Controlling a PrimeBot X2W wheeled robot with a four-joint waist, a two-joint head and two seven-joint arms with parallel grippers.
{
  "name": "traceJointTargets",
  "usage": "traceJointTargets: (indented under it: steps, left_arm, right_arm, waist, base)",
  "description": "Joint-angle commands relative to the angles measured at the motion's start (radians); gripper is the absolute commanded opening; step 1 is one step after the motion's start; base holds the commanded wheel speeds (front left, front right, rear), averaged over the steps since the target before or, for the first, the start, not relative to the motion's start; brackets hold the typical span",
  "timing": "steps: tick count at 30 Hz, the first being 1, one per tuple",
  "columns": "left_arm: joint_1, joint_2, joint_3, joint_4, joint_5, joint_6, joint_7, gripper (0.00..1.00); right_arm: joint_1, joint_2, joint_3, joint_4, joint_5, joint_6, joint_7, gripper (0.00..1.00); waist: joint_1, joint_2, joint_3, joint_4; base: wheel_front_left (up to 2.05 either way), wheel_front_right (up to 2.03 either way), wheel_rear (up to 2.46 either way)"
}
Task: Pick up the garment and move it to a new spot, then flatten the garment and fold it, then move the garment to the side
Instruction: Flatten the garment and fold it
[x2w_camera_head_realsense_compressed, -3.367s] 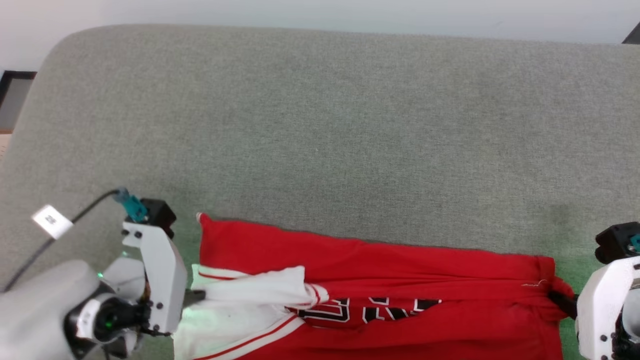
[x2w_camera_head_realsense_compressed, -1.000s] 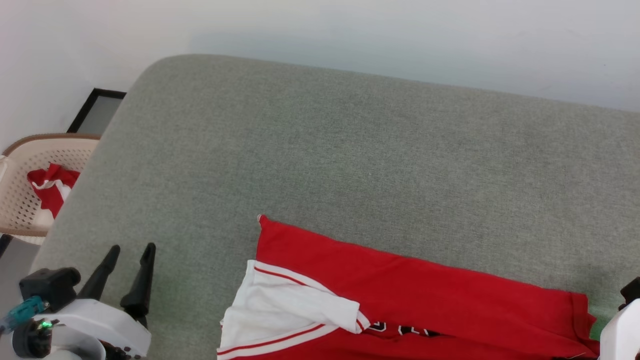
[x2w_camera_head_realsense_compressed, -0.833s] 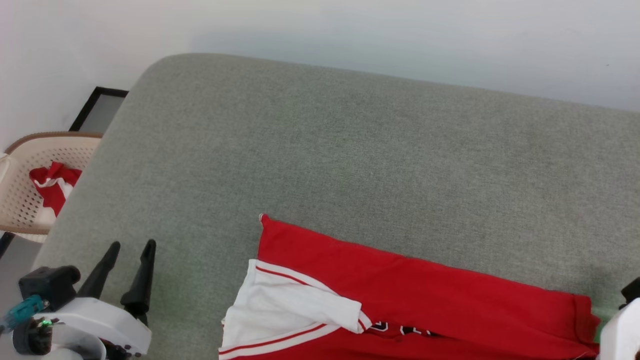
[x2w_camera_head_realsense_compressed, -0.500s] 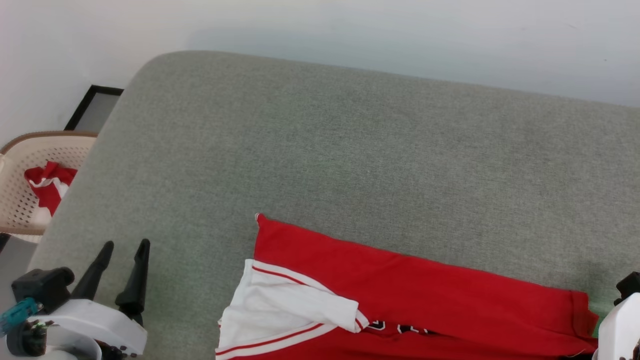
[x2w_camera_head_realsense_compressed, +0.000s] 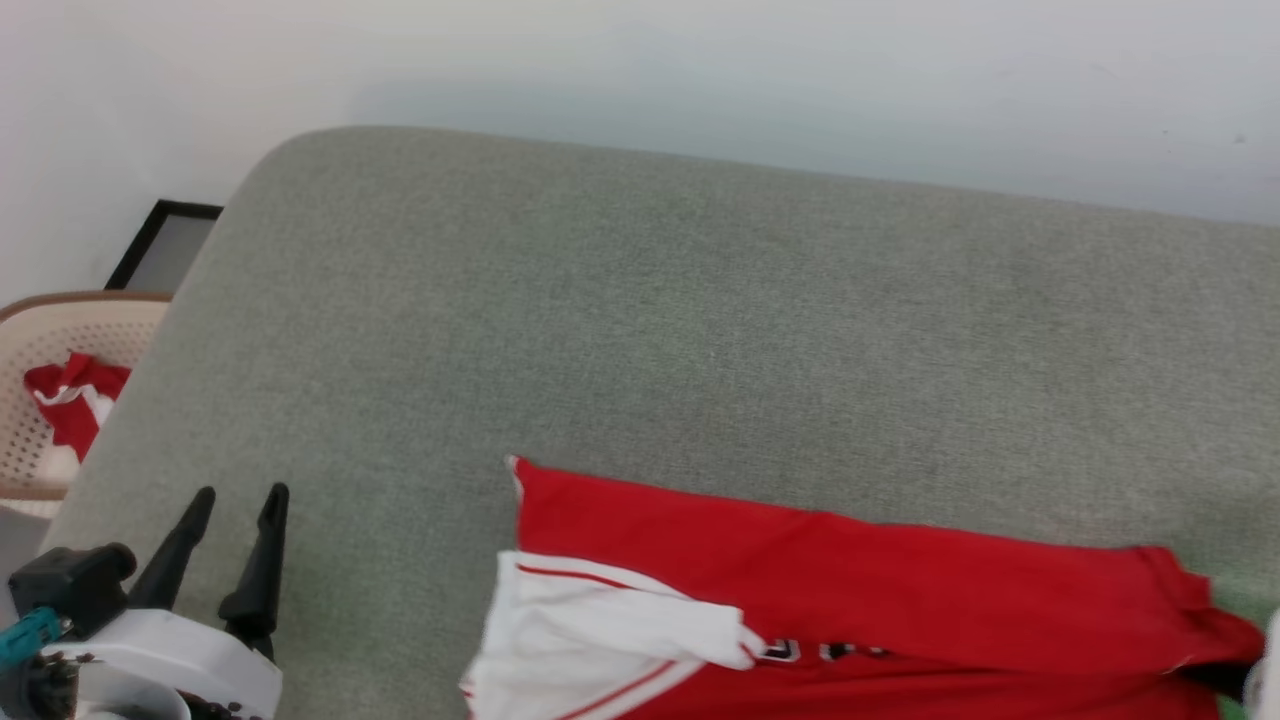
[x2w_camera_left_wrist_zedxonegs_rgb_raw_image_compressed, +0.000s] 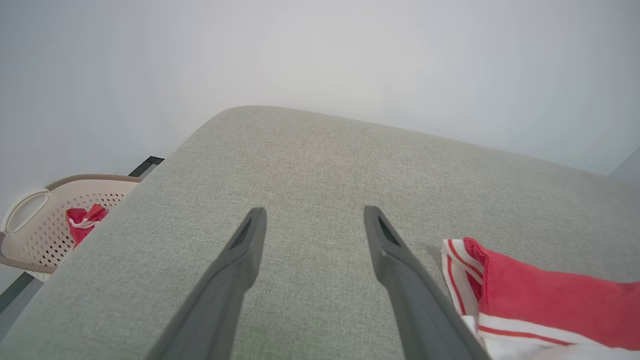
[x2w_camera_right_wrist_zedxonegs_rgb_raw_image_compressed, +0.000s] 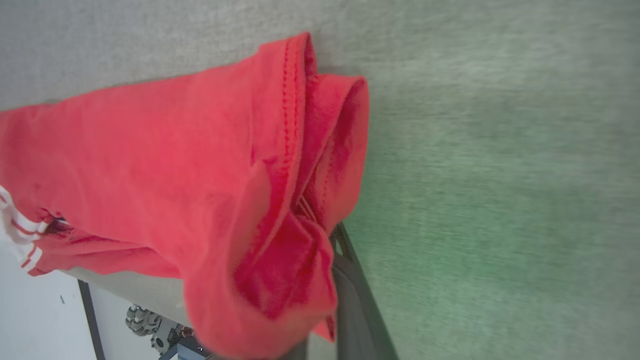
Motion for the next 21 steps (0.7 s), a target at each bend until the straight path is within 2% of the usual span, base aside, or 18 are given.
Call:
traceJointTargets:
  steps: [1,9,14,21]
  left_arm:
    - [0.011,0.006,0.005,-0.002,0.005,-0.003,-0.004,1.0]
    - [0.027,0.017,0.007,-0.009,0.007,0.0,-0.004,1.0]
    - [0.035,0.024,0.008,-0.009,0.004,0.002,-0.002,1.0]
    - [0.043,0.029,0.01,-0.014,0.002,0.006,-0.002,1.0]
  right_arm:
    - [-0.009,-0.016,-0.025,-0.002,-0.009,-0.002,-0.005,0.0]
    - [-0.031,-0.061,-0.095,0.017,-0.038,-0.002,-0.012,0.0]
    - [-0.036,-0.041,-0.075,-0.036,0.03,-0.002,0.016,0.0]
    - [-0.002,0.029,0.009,-0.196,0.163,-0.002,0.076,0.0]
  waist:
    - [0.0,0.0,-0.007,-0.008]
    - [0.0,0.0,-0.02,-0.027]
    - [0.0,0.0,-0.031,-0.035]
    - [0.0,0.0,-0.042,-0.035]
  base:
    - [0.0,0.0,0.0]
    - [0.0,0.0,0.0]
    - [0.0,0.0,0.0]
    - [0.0,0.0,0.0]
